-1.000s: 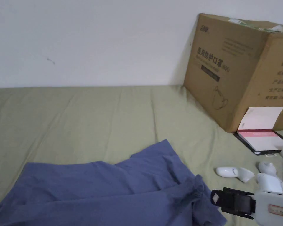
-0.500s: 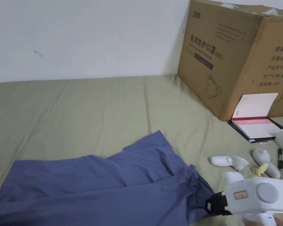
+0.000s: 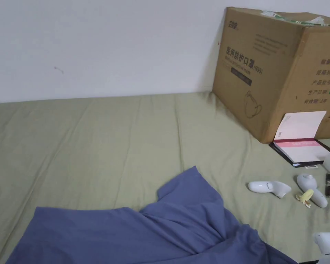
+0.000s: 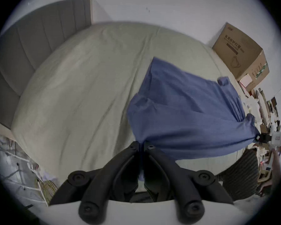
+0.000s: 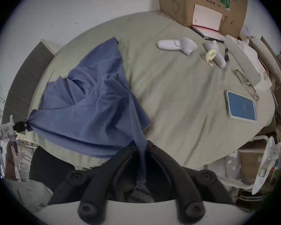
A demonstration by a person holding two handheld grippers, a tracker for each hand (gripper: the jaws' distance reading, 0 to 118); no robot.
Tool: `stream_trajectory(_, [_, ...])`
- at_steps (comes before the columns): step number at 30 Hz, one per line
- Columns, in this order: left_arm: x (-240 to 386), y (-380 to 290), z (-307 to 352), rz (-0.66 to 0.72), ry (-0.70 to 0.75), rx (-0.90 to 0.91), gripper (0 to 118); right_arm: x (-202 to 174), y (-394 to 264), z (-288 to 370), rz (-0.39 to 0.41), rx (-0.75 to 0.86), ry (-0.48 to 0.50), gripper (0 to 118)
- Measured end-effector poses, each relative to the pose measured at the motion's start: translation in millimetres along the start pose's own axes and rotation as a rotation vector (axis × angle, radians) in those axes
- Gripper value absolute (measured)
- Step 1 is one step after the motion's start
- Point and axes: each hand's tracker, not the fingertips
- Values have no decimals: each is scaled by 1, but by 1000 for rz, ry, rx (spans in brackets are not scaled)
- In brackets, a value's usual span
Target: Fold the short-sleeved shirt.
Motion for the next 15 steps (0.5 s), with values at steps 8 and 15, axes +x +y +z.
stream_trajectory(8, [-1, 9, 27, 24, -36, 140, 110, -16, -6, 6, 35, 146, -84, 118])
stream_trajectory(15, [41, 52, 88, 15, -137, 384, 114, -65, 42, 48, 80, 391, -21, 117])
